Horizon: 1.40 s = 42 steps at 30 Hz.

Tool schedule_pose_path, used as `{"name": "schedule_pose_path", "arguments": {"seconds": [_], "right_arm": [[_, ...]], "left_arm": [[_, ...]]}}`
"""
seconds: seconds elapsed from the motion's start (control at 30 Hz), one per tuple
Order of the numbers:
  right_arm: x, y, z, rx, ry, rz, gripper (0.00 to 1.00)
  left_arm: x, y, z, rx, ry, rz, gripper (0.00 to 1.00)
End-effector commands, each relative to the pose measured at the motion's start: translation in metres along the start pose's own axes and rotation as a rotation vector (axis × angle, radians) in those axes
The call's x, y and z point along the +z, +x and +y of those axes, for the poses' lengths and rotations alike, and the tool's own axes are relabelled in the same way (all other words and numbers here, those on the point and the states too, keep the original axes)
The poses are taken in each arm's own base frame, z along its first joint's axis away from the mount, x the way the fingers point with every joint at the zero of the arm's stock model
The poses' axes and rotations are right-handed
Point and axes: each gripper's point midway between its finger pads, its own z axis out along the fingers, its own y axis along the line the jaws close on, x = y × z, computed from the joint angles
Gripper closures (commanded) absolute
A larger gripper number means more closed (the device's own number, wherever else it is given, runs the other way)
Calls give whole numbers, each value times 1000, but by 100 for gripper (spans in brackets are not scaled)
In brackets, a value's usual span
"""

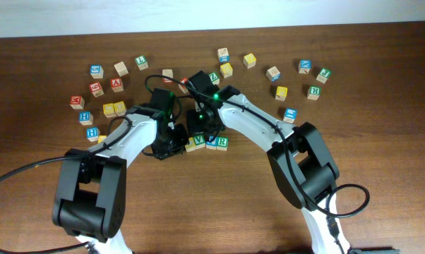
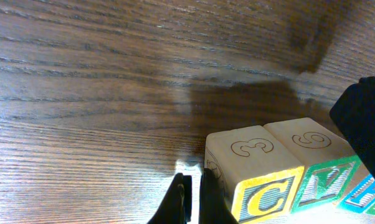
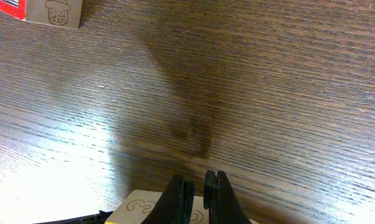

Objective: Spell out CVPR

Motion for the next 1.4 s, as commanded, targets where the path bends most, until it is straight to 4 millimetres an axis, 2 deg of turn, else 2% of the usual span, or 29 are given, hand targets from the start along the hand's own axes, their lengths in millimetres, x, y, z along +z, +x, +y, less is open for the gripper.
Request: {"name": "schedule_pose_path", "arguments": {"seconds": [0.0, 0.43, 0.77, 1.17, 1.27, 1.3, 1.37], "right_arm": [[6, 7, 2, 4, -1, 22, 96], [5, 14, 0, 15, 2, 51, 96], [5, 17, 0, 85, 4, 65, 96], [5, 19, -5, 129, 28, 72, 96], [-3, 5, -2, 117, 10, 38, 96], [-12, -6, -4, 112, 6, 22, 96], [-39, -29, -21, 160, 14, 0, 96]], "left_arm": [[5, -1, 2, -3, -14, -6, 100], [4, -15, -2, 10, -2, -63, 100], [3, -25, -10, 22, 28, -108, 100], [7, -17, -22, 60, 31, -100, 100], [7, -16, -21, 60, 29, -98, 100], [7, -16, -20, 59, 23, -97, 100], [7, -16, -13, 54, -12, -100, 100]]}}
